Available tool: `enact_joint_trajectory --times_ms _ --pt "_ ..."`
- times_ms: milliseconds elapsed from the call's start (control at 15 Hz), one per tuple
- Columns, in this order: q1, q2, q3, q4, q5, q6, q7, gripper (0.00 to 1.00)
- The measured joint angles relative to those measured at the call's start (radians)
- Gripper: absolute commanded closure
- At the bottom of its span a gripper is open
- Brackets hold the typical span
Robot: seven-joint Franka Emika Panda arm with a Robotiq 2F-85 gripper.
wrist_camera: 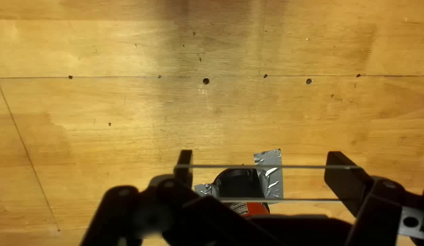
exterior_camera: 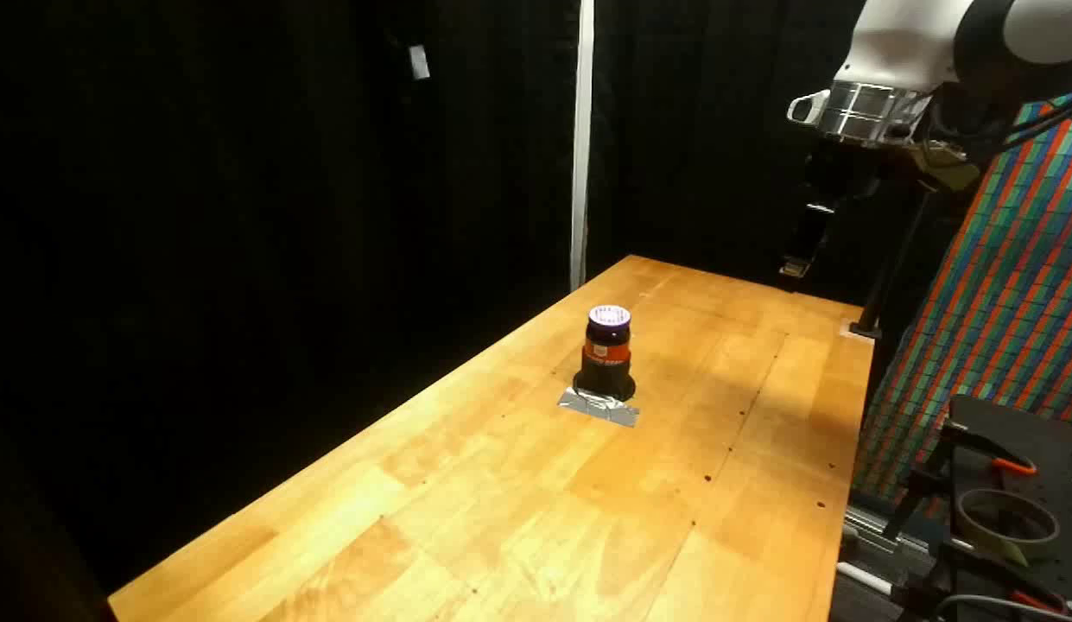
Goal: Put a rubber band around the cup
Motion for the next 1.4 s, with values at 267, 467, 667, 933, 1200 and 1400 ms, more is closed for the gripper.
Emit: enact_joint_trajectory --times_ms 267,467,667,933,1200,1400 --pt "0.0 -0.002 0.0 0.014 0.0 0.0 0.0 0.0" --pt "0.0 0.01 -0.001 0.019 0.0 -0.002 -0.002 0.0" --pt "0.0 0.116 -0.01 0.118 0.008 -0.038 -0.034 0.0" --pt "-0.009 0.341 -0.017 0.349 0.055 -0.148 -0.091 0.0" --pt "-0.026 0.549 -0.014 0.577 0.061 -0.225 -0.092 0.0" --pt "-0.036 0.691 -0.005 0.745 0.06 -0.26 -0.098 0.0"
